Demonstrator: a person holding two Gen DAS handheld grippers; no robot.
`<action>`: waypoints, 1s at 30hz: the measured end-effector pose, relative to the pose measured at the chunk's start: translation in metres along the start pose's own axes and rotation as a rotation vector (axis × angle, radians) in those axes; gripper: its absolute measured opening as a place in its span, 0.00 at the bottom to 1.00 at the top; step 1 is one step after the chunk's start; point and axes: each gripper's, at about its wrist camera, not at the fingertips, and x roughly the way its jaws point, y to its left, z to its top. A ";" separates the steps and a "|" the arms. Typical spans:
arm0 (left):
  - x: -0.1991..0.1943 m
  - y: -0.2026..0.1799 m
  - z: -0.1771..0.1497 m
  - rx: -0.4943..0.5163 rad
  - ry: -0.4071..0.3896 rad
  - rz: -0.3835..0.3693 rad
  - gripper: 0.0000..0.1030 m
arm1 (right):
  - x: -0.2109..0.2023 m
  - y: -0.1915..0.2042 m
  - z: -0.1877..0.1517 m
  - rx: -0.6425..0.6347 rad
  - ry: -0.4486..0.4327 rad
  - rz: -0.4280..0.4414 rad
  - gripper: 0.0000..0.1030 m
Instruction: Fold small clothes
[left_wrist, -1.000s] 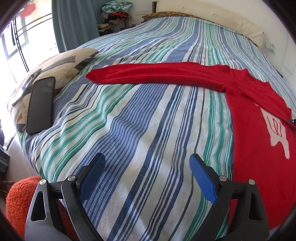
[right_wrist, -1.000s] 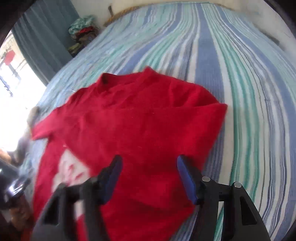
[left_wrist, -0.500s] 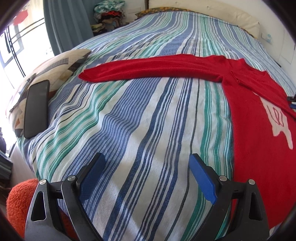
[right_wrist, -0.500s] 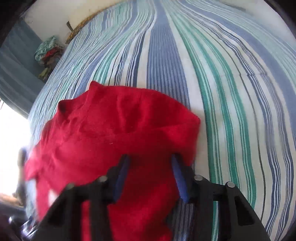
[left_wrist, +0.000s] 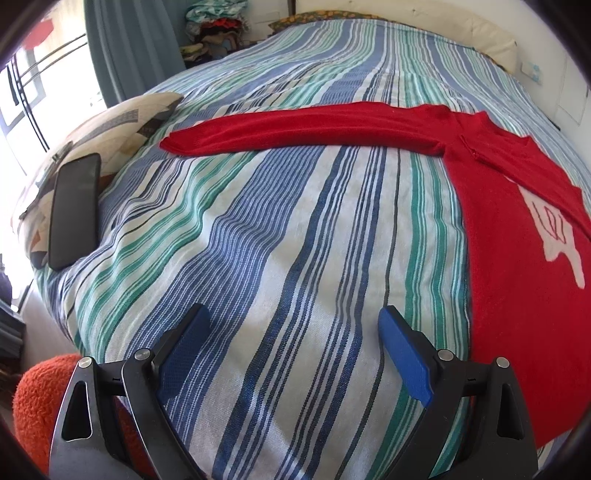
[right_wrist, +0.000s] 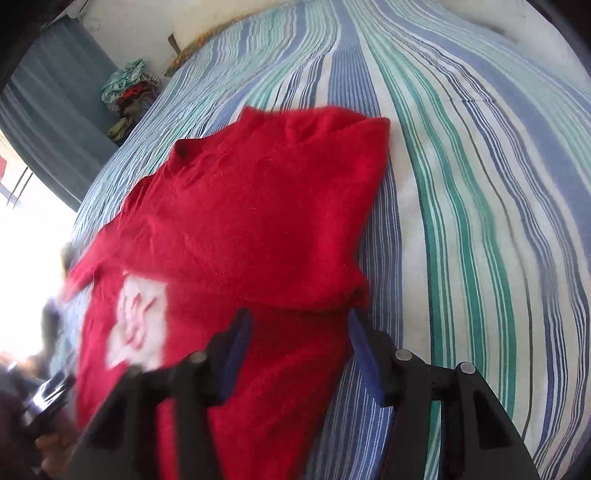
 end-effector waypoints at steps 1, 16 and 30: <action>-0.001 0.002 0.000 -0.008 -0.002 -0.001 0.91 | -0.008 0.001 -0.007 -0.012 -0.004 -0.009 0.54; 0.040 0.103 0.100 -0.399 -0.023 -0.141 0.91 | -0.093 -0.050 -0.146 0.113 -0.150 -0.146 0.69; 0.134 0.173 0.158 -0.675 0.032 -0.151 0.02 | -0.075 -0.032 -0.155 0.001 -0.172 -0.244 0.85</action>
